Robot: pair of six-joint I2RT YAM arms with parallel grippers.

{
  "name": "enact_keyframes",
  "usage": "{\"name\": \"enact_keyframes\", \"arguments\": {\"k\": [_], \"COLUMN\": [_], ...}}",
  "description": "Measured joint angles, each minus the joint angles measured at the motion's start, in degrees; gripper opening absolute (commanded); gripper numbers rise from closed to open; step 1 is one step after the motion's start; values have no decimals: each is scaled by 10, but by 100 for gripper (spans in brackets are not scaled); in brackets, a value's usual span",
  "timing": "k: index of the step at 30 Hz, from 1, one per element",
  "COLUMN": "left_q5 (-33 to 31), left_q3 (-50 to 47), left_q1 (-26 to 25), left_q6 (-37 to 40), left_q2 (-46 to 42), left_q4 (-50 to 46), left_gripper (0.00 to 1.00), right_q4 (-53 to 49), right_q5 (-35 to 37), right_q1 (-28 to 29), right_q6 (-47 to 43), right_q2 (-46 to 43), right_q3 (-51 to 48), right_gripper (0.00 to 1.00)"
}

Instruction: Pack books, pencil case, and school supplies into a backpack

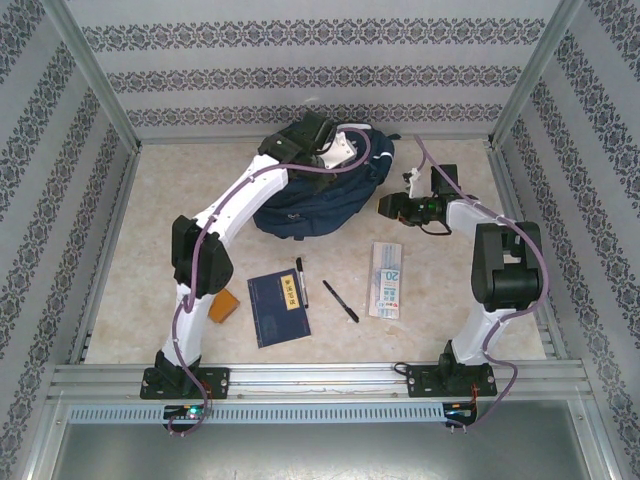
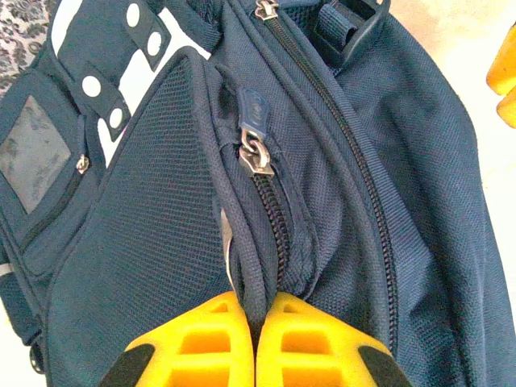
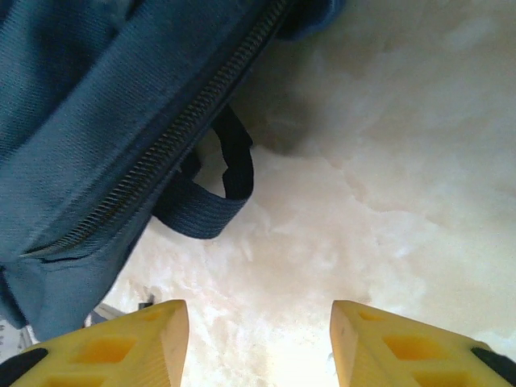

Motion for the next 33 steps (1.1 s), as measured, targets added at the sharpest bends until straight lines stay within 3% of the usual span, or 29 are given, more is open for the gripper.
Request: {"name": "enact_keyframes", "arguments": {"k": [3, 11, 15, 16, 18, 23, 28, 33], "left_q5": [20, 86, 129, 136, 142, 129, 111, 119], "left_q3": [0, 0, 2, 2, 2, -1, -180, -380], "left_q1": [2, 5, 2, 0, -2, -4, 16, 83], "left_q6": [-11, -118, -176, -189, -212, -269, -355, -442], "left_q2": [0, 13, 50, 59, 71, 60, -81, -238], "left_q4": [-7, 0, 28, 35, 44, 37, 41, 62], "left_gripper": [0, 0, 0, 3, 28, 36, 48, 55], "right_q4": [21, 108, 113, 113, 111, 98, 80, 63], "right_q5": [9, 63, 68, 68, 69, 86, 111, 146], "right_q1": [19, 146, 159, 160, 167, 209, 251, 281], "right_q6": [12, 11, -8, -10, -10, -8, -3, -14], "right_q2": [-26, -153, -165, -163, -157, -139, -105, -58], "right_q3": [-10, -113, -135, -137, -137, -137, -121, -62], "right_gripper": [48, 47, 39, 38, 38, 39, 41, 46]}}
